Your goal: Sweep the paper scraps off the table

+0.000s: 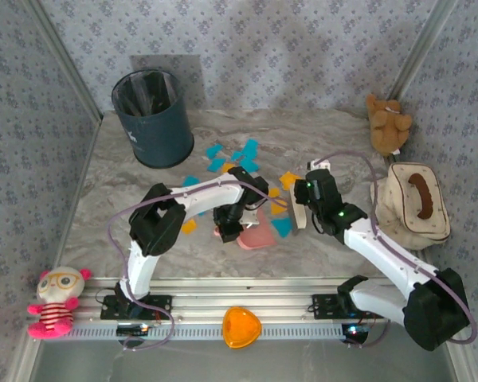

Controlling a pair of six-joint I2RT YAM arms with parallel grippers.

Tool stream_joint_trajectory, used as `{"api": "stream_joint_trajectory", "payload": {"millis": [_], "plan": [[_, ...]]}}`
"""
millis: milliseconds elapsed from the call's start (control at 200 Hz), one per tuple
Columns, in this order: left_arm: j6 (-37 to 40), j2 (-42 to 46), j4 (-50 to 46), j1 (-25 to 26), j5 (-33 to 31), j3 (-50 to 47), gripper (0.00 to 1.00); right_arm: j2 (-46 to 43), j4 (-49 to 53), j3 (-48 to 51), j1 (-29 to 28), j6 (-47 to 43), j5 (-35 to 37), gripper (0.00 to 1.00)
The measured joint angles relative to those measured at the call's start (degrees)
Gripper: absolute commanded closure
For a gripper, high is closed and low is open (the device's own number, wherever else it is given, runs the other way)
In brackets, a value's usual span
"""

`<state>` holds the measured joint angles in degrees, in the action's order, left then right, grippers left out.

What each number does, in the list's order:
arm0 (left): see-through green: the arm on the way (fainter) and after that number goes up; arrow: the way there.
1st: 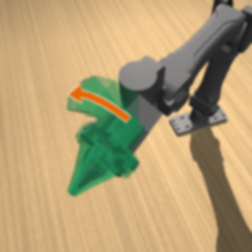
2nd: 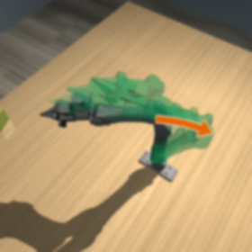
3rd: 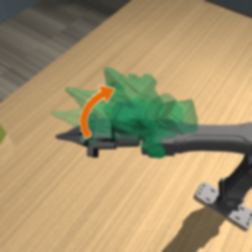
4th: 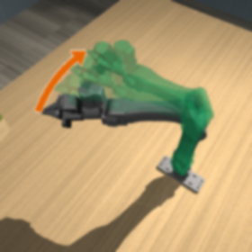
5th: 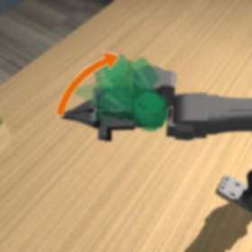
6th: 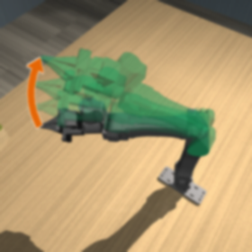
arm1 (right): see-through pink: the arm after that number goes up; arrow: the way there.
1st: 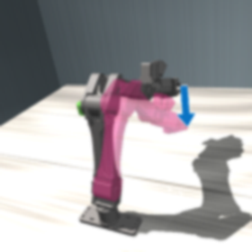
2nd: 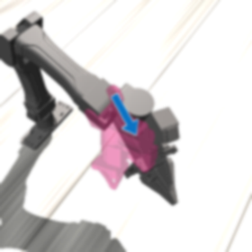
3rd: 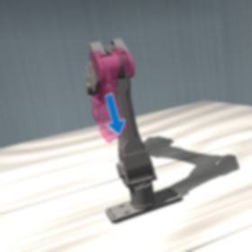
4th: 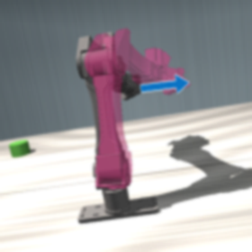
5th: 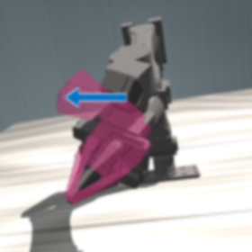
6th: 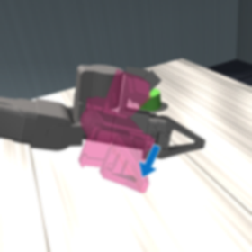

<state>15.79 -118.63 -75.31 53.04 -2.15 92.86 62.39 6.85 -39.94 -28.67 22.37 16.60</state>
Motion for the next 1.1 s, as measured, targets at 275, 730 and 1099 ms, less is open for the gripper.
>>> {"api": "stream_joint_trajectory", "payload": {"millis": [275, 730, 1099], "plan": [[-0.46, -0.94, -0.26, 0.0, 0.59, 1.62, 1.0, 2.27, -2.97, -0.42, -0.68, 1.7, -3.02, 1.0], [-1.49, -1.16, -0.55, -1.97, 1.25, 1.33, 1.0, 0.52, -1.42, -1.31, -1.38, 2.64, -4.94, 1.0], [-2.38, 0.15, 0.55, -2.95, 1.7, -1.36, 1.0, -1.01, 3.72, -2.47, -1.38, 1.6, 1.92, 1.0]]}}
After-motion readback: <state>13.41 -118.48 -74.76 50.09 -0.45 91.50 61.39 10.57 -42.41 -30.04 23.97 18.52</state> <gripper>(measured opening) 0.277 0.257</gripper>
